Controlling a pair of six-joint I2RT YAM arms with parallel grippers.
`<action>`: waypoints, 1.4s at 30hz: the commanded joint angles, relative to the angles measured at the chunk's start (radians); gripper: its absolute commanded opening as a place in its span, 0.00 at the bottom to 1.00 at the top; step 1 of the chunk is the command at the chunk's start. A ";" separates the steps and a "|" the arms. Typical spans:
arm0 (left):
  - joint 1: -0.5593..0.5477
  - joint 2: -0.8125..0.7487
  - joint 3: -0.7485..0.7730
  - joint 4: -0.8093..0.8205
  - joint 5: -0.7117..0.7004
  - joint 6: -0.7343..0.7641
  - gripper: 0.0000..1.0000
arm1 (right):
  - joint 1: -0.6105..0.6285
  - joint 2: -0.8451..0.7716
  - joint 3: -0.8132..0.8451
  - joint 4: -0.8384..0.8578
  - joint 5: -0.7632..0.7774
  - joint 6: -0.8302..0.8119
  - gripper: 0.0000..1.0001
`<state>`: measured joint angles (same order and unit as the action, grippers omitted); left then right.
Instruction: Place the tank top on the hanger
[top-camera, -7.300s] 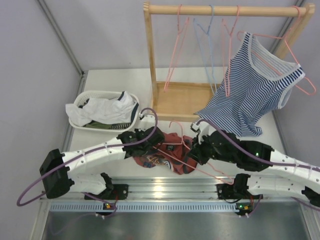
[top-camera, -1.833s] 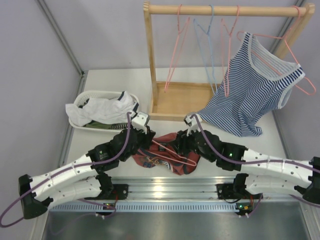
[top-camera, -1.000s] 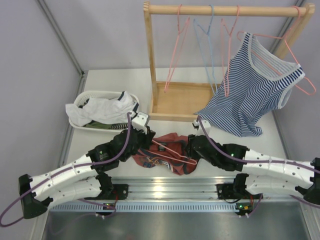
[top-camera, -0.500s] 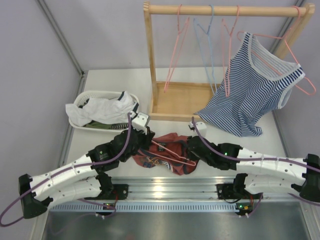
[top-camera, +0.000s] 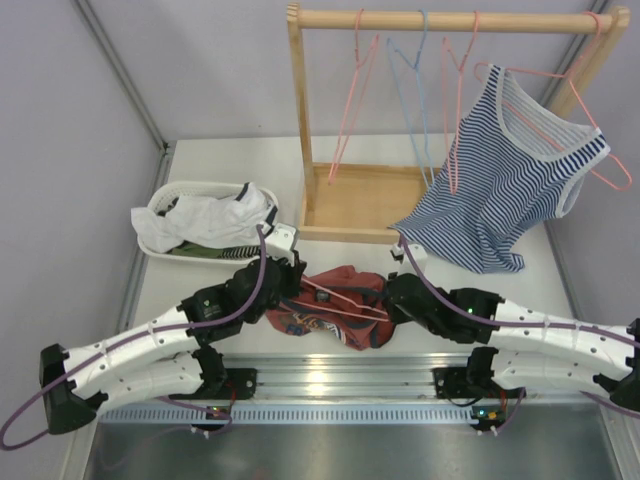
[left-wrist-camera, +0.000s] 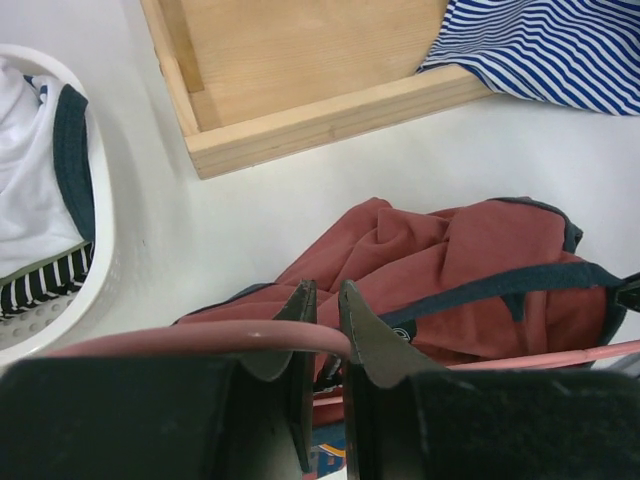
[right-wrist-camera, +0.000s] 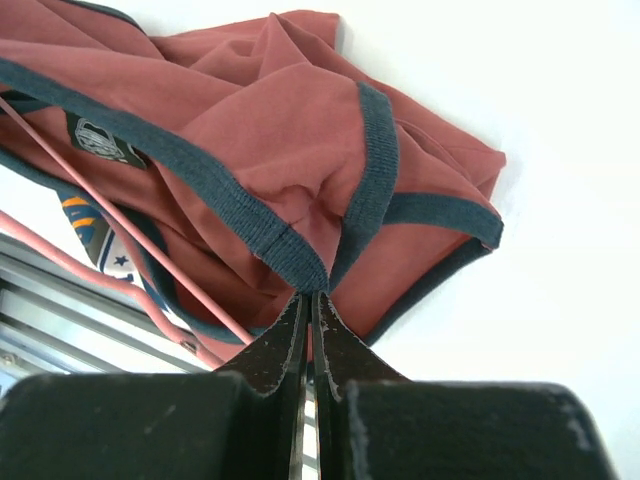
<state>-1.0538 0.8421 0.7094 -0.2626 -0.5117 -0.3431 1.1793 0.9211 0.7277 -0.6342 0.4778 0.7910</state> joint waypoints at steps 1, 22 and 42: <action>-0.002 0.009 0.055 0.019 -0.071 -0.011 0.00 | -0.007 -0.025 0.038 -0.053 0.018 0.008 0.00; -0.003 0.055 0.067 0.003 -0.152 -0.040 0.00 | -0.007 -0.088 0.088 -0.156 0.033 -0.002 0.00; -0.040 0.141 0.165 0.043 -0.171 -0.031 0.00 | -0.007 0.154 0.355 -0.038 -0.031 -0.098 0.00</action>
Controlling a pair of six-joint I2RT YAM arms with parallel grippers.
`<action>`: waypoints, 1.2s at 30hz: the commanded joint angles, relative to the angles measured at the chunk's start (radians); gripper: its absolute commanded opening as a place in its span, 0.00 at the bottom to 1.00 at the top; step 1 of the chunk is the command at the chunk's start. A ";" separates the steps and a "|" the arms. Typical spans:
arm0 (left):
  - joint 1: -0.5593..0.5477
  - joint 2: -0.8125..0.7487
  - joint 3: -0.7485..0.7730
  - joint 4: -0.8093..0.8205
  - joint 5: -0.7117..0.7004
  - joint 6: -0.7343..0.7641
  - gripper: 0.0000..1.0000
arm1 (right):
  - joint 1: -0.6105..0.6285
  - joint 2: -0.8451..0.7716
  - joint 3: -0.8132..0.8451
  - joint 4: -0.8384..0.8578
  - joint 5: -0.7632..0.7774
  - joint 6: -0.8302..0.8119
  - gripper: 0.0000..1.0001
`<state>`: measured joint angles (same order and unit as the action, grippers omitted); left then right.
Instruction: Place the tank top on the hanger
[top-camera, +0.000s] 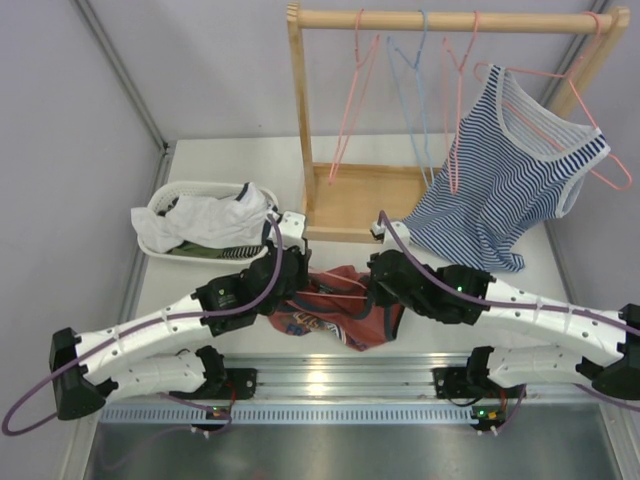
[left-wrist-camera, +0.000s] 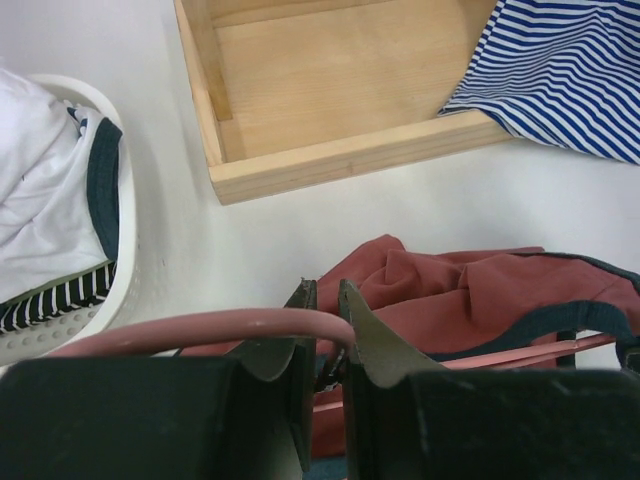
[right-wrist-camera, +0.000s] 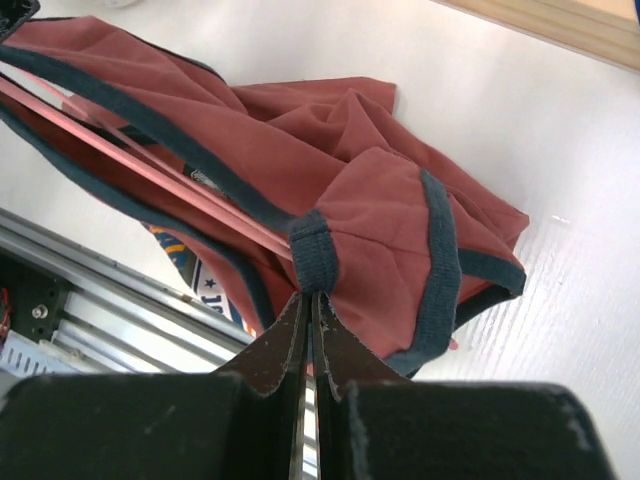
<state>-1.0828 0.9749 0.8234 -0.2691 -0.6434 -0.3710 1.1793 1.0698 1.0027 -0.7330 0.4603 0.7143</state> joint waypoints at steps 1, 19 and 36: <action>-0.012 0.011 0.056 0.048 -0.050 -0.011 0.00 | -0.007 0.018 0.091 0.063 -0.011 -0.027 0.00; -0.098 0.110 0.198 0.013 -0.128 -0.045 0.00 | -0.012 0.032 0.177 0.057 0.018 -0.072 0.00; -0.121 0.091 0.304 -0.097 -0.061 -0.005 0.00 | -0.014 -0.215 0.094 0.345 -0.235 -0.487 0.50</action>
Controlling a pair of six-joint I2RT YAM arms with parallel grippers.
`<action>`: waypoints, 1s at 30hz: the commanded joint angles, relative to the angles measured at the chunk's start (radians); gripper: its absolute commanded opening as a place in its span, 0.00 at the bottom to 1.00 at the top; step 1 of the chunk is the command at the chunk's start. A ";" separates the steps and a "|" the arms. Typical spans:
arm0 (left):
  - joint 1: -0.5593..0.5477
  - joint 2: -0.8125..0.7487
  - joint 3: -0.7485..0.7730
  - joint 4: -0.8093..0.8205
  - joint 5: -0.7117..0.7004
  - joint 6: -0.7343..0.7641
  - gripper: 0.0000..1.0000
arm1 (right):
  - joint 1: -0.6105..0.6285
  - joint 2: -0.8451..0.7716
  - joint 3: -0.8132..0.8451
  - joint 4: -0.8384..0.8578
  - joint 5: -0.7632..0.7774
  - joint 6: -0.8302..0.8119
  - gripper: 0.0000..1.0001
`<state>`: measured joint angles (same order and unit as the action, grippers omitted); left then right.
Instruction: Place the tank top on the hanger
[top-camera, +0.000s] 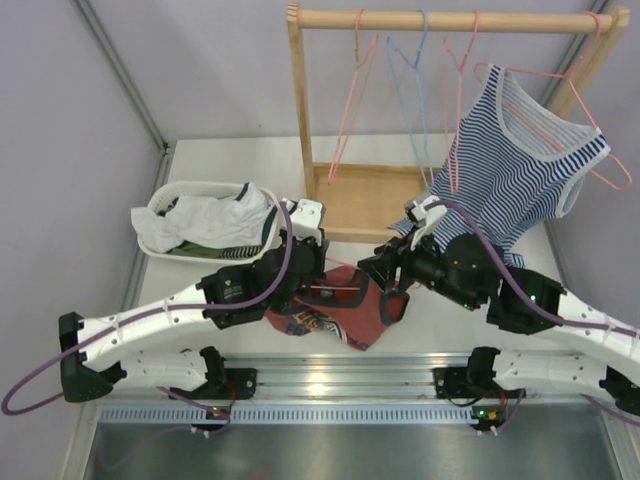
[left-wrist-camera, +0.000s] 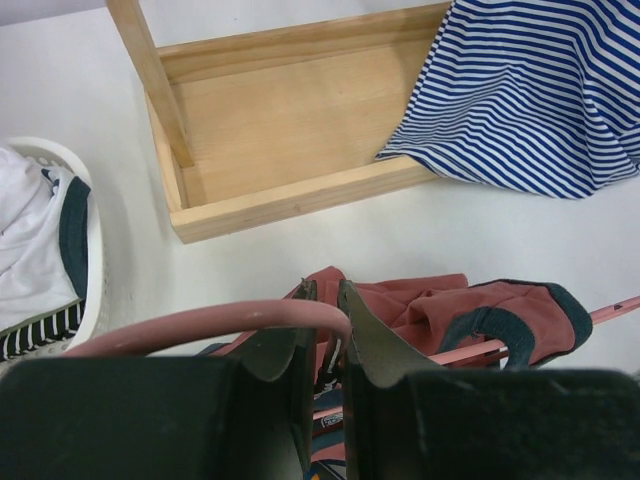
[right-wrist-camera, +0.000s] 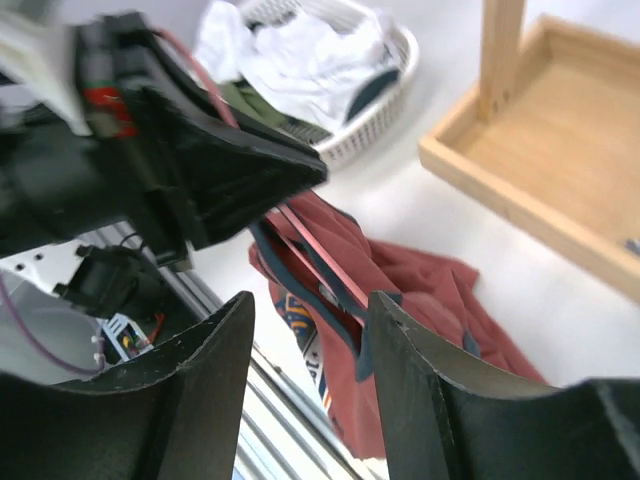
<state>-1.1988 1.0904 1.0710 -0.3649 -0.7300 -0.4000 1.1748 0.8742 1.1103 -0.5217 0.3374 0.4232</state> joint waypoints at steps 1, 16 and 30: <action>-0.004 -0.024 0.067 -0.012 0.032 0.026 0.00 | -0.010 -0.012 0.003 0.132 -0.136 -0.224 0.49; -0.010 -0.026 0.198 -0.095 0.126 0.062 0.00 | -0.294 0.078 -0.023 0.276 -0.763 -0.328 0.44; -0.021 -0.011 0.250 -0.124 0.139 0.075 0.00 | -0.294 0.164 -0.026 0.348 -0.844 -0.320 0.41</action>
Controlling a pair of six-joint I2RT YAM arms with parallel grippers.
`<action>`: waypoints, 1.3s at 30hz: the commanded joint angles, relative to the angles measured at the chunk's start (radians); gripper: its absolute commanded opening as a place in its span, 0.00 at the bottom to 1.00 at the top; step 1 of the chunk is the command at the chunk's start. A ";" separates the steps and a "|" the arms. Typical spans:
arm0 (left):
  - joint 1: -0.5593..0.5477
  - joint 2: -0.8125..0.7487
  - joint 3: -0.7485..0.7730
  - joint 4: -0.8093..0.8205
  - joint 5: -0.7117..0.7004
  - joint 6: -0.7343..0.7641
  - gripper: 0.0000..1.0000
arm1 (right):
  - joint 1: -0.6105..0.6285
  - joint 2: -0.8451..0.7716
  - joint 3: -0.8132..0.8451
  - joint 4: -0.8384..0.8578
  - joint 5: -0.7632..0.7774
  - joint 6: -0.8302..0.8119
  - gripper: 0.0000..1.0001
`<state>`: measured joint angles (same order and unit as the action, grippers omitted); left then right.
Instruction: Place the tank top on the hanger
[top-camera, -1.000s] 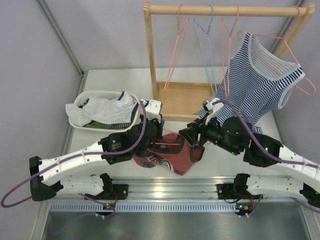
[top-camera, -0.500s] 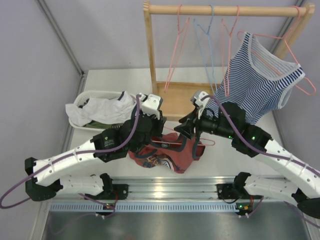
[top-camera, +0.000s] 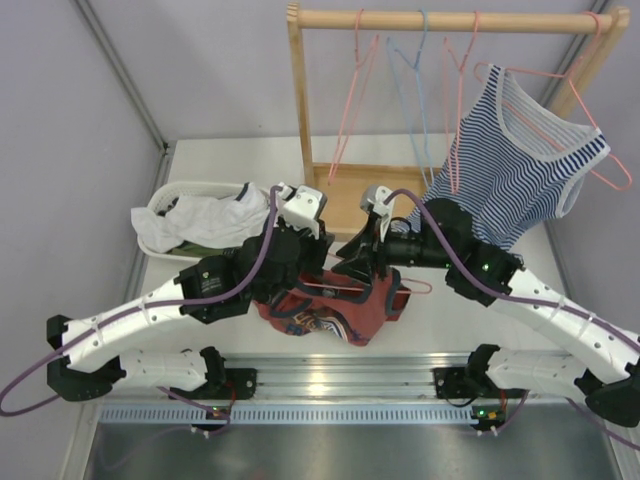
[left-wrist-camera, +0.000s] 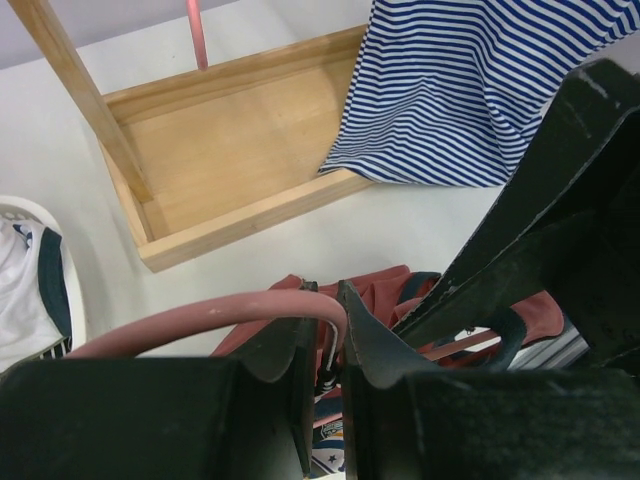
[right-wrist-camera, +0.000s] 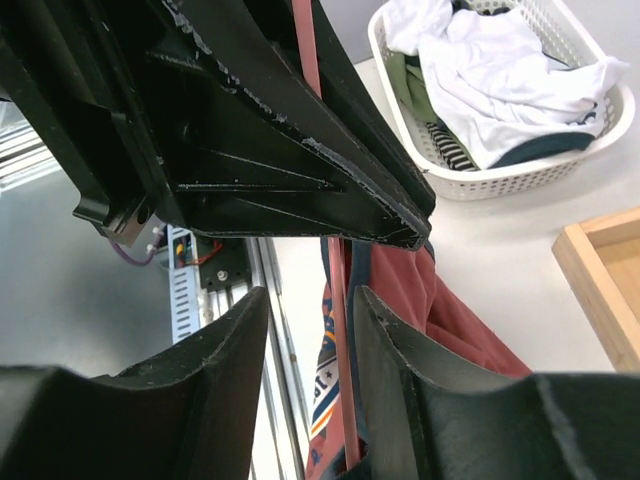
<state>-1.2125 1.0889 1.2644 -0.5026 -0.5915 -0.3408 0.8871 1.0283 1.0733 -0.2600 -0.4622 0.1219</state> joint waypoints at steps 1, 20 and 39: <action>-0.007 -0.004 0.059 0.013 0.001 0.017 0.00 | -0.007 0.015 0.013 0.088 -0.055 -0.021 0.39; -0.015 0.008 0.087 0.001 -0.005 0.033 0.00 | -0.008 0.110 0.025 0.163 -0.170 -0.028 0.13; -0.018 0.016 0.095 0.012 -0.004 0.029 0.00 | 0.007 0.041 -0.078 0.308 -0.207 0.090 0.00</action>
<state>-1.2312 1.1042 1.3201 -0.5541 -0.5797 -0.3141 0.8749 1.1149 0.9932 -0.0422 -0.6228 0.1955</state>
